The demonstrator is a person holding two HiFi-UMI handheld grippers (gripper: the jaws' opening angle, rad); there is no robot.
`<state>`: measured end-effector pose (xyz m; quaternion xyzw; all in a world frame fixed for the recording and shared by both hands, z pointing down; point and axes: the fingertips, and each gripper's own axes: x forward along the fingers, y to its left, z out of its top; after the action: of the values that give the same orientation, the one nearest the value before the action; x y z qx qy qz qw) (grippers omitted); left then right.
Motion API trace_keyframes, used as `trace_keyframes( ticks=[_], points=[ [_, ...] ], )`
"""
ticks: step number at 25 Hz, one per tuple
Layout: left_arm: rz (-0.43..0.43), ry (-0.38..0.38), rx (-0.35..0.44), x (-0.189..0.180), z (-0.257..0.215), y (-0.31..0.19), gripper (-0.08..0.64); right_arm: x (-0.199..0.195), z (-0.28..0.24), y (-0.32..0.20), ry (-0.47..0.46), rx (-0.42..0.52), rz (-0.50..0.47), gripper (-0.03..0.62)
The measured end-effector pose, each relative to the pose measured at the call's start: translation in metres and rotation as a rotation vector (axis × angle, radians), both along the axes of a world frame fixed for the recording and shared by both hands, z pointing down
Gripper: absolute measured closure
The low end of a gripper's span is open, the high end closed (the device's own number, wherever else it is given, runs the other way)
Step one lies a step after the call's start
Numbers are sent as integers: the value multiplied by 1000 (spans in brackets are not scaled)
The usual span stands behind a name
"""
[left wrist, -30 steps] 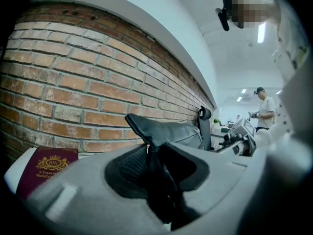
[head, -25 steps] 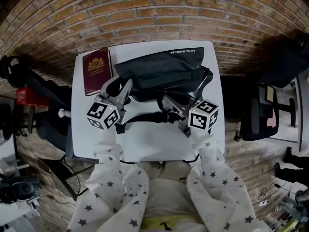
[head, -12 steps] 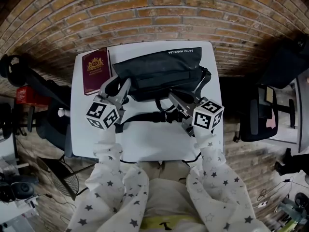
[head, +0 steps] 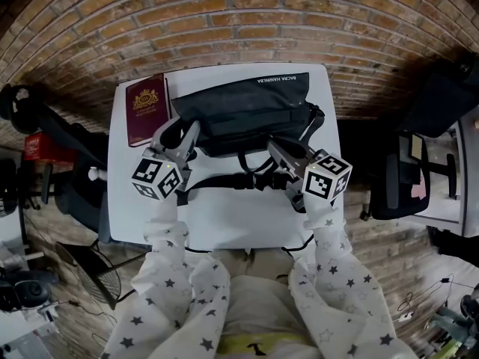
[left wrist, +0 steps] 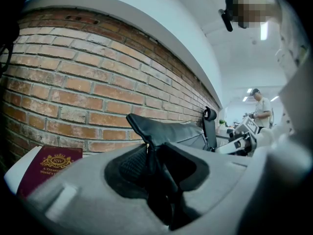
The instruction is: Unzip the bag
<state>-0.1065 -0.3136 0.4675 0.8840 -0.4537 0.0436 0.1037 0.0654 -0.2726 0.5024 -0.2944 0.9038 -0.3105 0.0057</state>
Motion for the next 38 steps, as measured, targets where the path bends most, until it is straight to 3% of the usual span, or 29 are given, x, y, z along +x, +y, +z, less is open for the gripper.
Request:
trace_keyframes(
  ticks=[21,38],
  points=[
    [-17,-1,1,-4,2,-1,449,18,-1,-7,-9,5,64,572],
    [-40,7,1,-11,1,-3,448,60,-6,-19,-5,8,170,572]
  ],
)
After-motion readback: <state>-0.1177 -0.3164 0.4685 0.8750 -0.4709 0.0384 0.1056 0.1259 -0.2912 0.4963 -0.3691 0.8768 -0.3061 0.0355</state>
